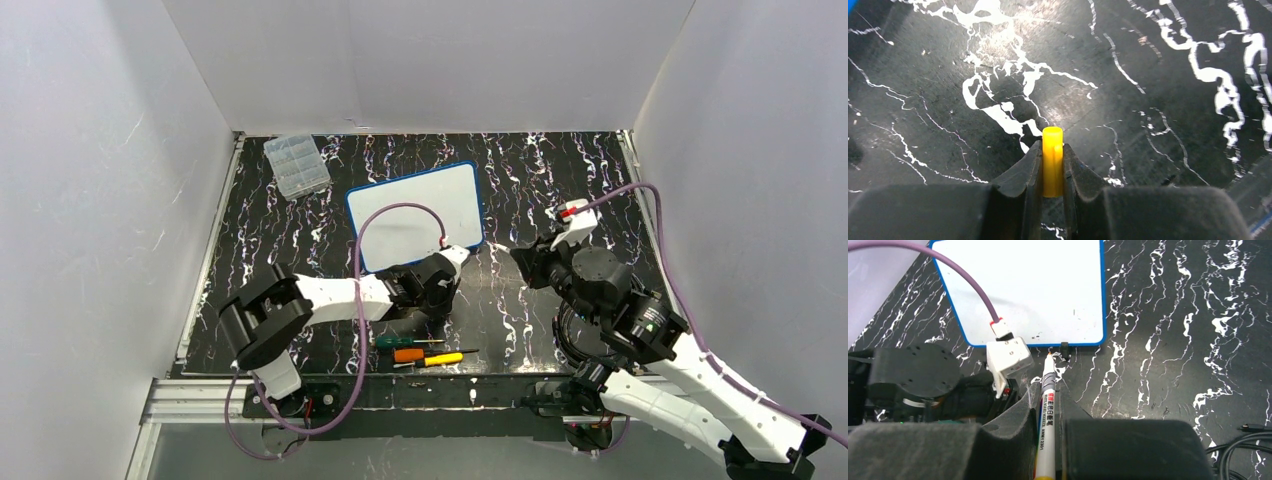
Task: Write a sentence on the whiteboard
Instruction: Place the pen cap at the center of the board.
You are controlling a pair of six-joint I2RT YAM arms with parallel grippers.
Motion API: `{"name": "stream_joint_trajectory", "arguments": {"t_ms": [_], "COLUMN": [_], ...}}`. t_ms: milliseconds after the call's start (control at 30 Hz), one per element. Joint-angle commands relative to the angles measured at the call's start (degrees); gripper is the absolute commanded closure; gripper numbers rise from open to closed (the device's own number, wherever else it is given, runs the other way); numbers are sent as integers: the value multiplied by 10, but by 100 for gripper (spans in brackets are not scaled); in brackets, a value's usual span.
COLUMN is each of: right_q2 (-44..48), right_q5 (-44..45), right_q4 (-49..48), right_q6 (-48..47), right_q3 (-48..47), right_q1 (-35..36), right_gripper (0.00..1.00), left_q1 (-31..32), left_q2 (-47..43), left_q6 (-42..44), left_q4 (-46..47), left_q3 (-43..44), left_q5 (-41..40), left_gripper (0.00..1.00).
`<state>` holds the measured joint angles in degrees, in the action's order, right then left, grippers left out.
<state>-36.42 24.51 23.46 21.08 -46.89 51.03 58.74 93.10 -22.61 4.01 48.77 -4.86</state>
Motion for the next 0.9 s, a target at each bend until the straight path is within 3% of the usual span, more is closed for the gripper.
{"name": "stream_joint_trajectory", "arguments": {"t_ms": [0,233,500,667,867], "right_q2": [27,26,26,22,13], "right_q5": [42,45,50,52,45], "right_q4": [-30,-11,-5,-4,-5], "right_q6": [11,9,8,7,4], "right_q3": [11,8,6,2,-4], "right_q1": [0,0,0,0,0], "right_gripper": [99,99,99,99,99], "left_q1": [6,7,7,6,-7], "left_q2": [32,62,29,-39,-176], "left_q6": [2,0,-1,7,33], "left_q4": [-11,-16,-19,-36,-131], "left_q3": [29,39,30,22,20], "left_q5": [-30,-38,-32,-42,-18], "left_gripper": [96,79,55,48,38]}}
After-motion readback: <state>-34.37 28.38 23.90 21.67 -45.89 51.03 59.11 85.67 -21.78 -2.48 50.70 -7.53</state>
